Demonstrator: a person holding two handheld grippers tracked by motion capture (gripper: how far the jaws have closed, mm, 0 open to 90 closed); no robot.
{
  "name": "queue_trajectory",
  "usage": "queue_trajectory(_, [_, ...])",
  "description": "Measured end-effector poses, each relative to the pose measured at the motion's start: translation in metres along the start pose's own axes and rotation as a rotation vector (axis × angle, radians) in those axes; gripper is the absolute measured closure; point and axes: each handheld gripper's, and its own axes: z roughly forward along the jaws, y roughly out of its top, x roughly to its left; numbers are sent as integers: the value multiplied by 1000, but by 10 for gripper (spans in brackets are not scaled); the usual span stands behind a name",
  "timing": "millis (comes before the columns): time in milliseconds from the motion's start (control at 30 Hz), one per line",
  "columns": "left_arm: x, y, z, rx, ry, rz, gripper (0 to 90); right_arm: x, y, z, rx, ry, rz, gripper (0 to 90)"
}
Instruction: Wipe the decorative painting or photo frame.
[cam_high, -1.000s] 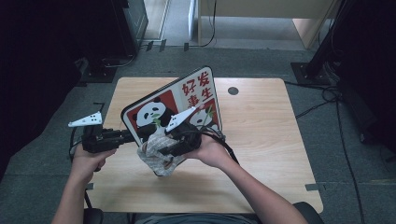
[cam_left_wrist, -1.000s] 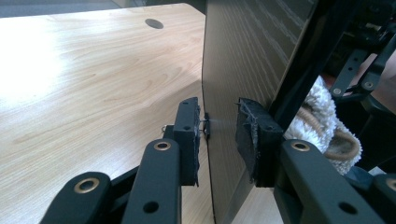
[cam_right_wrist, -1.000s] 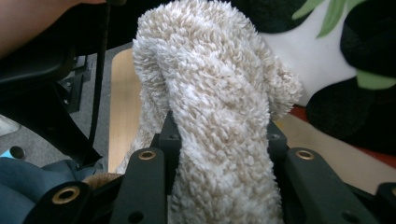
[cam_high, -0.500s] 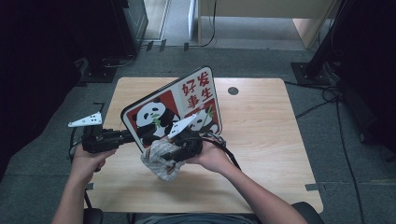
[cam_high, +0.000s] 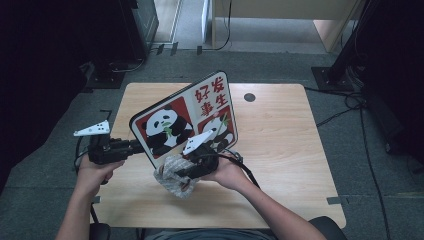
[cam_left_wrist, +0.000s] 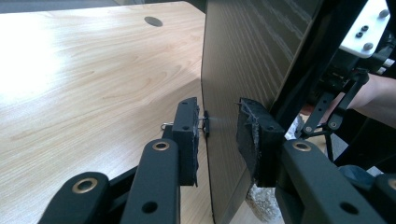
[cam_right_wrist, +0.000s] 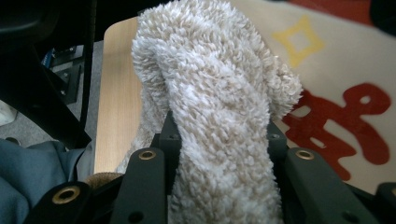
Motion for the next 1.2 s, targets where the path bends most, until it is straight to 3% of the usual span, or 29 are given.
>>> queue_trajectory(600, [0,-2,0,2,-4,0,687,-3,-28,16,27,16,24,641])
queue_trajectory(1200, [3,0,1,7,-17,-2,682,-8,-50,30,97,42,57,636])
